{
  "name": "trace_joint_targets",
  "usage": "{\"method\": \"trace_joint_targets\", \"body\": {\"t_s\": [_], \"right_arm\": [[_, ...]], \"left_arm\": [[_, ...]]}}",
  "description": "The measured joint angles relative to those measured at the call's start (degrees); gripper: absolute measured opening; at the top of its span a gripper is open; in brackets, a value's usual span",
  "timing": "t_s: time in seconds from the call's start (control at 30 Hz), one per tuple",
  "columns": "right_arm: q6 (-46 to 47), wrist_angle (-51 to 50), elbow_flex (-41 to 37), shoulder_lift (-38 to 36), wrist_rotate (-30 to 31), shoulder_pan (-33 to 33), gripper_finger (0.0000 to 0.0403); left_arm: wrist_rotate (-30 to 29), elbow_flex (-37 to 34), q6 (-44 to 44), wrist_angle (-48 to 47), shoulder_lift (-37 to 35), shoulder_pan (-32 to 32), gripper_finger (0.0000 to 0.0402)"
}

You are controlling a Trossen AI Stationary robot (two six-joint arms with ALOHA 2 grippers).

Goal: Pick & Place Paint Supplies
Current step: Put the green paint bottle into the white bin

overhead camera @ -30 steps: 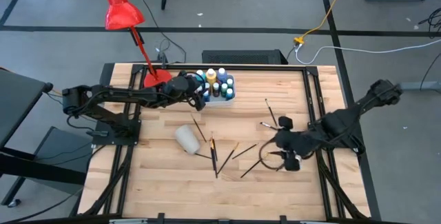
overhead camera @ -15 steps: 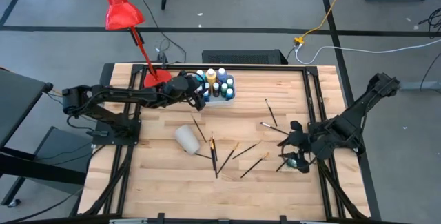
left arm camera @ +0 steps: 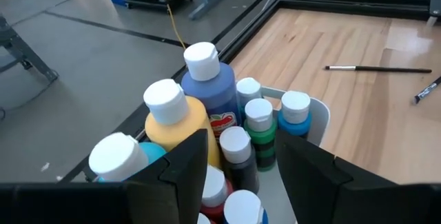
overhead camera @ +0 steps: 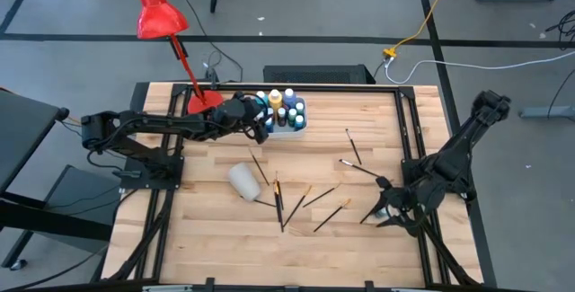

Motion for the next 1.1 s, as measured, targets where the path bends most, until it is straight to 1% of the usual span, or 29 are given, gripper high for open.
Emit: {"method": "trace_joint_targets", "body": {"t_s": [0.17, 0.3, 0.4, 0.6, 0.7, 0.83, 0.9, 1.0, 1.1], "right_arm": [[-2.9, 2.9, -4.2, 0.0, 0.6, 2.5, 0.0195], [-3.9, 3.4, -6.3, 0.0, 3.9, 4.2, 0.0195], [-4.0, 3.5, -6.7, 0.0, 6.0, 5.7, 0.0195], [-7.9, 3.6, -6.7, 0.0, 7.0, 9.0, 0.0195], [-11.0, 3.2, -6.7, 0.0, 10.4, 10.2, 0.0195], [-15.2, 2.5, -6.7, 0.0, 16.9, 11.1, 0.0195], [-13.7, 1.5, -6.7, 0.0, 17.0, 11.5, 0.0195], [-9.1, -1.3, -6.7, 0.0, 16.5, 12.4, 0.0195], [-7.7, -3.1, -6.7, 0.0, 17.1, 13.4, 0.0195]], "left_arm": [[0.1, 0.0, 1.3, 0.3, 0.0, 0.0, 0.0177], [0.2, 0.0, 0.5, 0.6, 0.0, 0.0, 0.0177], [0.2, 0.0, 0.5, 2.7, 0.0, 0.0, 0.0177], [0.2, 0.0, 0.5, 7.6, 0.0, 0.0, 0.0177], [0.4, 0.0, 0.5, 9.2, 0.0, 0.0, 0.0177], [3.2, 0.0, 0.5, 9.8, 0.0, 0.0, 0.0177], [4.3, 0.0, 0.5, 9.8, 0.0, 0.0, 0.0177], [5.4, 0.0, 0.5, 9.8, 0.0, 0.0, 0.0177], [6.4, 0.0, 0.5, 9.8, 0.0, 0.0, 0.0177]]}}
